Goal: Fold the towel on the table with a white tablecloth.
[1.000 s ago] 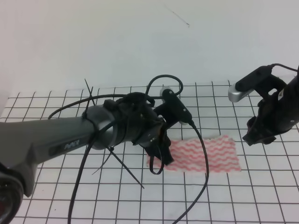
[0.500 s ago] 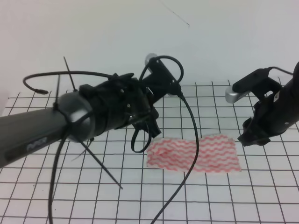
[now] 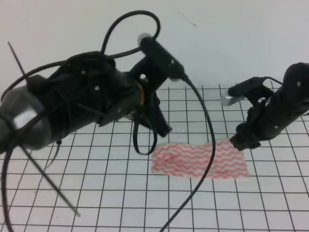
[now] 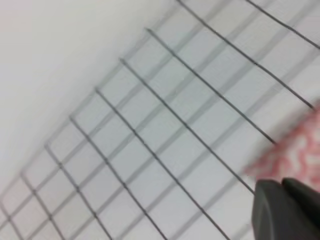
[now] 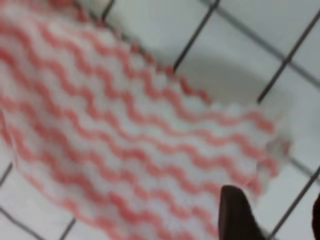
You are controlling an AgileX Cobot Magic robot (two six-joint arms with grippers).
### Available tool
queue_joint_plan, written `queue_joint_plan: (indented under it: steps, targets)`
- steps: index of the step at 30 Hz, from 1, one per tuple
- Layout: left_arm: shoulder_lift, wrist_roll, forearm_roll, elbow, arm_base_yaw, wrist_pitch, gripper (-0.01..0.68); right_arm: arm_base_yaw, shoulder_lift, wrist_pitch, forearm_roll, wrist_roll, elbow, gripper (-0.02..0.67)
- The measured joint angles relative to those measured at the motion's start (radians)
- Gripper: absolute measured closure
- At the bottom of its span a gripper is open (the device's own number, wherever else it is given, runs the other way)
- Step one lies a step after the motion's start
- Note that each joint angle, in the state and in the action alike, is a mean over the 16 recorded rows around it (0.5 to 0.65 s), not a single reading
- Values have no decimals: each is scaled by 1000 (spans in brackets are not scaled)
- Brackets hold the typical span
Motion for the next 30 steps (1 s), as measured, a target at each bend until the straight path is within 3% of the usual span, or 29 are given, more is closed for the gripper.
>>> queue_joint_plan:
  steps: [12, 23, 30]
  targets:
    - [-109, 172, -201, 103, 0, -8, 673, 3, 81, 71, 4, -292, -143, 329]
    - [-128, 285, -348, 108, 0, 26, 673, 5, 140, 72, 22, -528, -165, 331]
    - [-129, 291, -356, 108, 1, 32, 673, 5, 161, 89, 38, -596, -166, 400]
